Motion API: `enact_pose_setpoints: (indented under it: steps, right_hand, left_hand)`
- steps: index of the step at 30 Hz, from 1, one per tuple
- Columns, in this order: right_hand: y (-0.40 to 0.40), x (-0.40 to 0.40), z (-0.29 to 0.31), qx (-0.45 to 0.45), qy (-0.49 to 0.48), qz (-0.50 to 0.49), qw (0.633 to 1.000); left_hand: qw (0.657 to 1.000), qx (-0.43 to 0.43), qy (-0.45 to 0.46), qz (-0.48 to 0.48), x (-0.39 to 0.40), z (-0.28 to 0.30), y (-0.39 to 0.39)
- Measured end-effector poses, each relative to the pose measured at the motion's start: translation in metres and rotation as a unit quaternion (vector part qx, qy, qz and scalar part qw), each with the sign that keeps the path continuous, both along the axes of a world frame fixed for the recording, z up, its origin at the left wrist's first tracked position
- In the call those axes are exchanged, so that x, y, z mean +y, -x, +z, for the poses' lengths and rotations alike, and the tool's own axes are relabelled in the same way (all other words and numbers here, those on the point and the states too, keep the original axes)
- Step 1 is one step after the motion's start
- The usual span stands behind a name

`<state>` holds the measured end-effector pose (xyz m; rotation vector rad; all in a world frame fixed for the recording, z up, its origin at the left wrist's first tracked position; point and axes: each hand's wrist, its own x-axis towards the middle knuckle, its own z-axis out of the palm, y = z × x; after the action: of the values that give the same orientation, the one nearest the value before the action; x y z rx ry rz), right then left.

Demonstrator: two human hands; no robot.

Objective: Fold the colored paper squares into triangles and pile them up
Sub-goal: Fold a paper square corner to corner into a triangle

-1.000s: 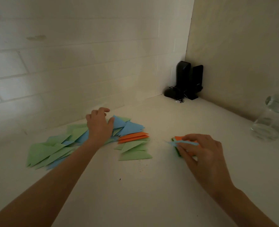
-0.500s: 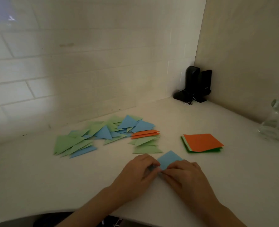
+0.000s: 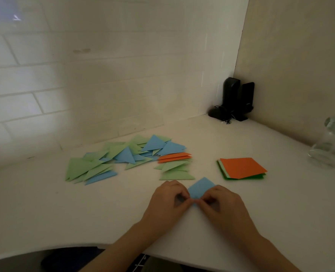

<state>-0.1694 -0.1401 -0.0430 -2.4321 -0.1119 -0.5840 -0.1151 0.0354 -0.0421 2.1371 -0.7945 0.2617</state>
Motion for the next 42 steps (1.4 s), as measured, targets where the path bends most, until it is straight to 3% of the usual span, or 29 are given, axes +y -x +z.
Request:
enact_pose_setpoints:
  steps: [7, 17, 24, 28, 38, 42]
  right_hand:
    - [-0.001, 0.001, 0.002, 0.043, -0.049, -0.009, 0.998]
    - [-0.01, -0.01, 0.019, 0.175, -0.091, 0.008, 0.98]
    - [-0.003, -0.012, 0.017, 0.151, -0.08, 0.044, 0.984]
    - [-0.006, 0.001, 0.012, 0.154, 0.006, 0.02, 0.988]
    - [-0.005, -0.018, 0.026, 0.188, -0.03, 0.116, 0.975]
    - [0.001, -0.023, 0.021, 0.101, -0.005, 0.127, 0.987]
  left_hand:
    - [0.999, 0.04, 0.018, 0.002, 0.001, 0.001, -0.004]
    - [0.996, 0.087, -0.003, -0.004, 0.007, 0.009, -0.008]
    - [0.994, 0.095, -0.015, -0.054, 0.02, 0.011, -0.007]
    - [0.986, 0.115, -0.063, -0.099, 0.024, 0.016, -0.006]
    - [0.98, -0.08, -0.158, -0.093, 0.012, 0.005, -0.001]
    - [0.98, -0.119, -0.141, -0.075, 0.004, 0.003, 0.003]
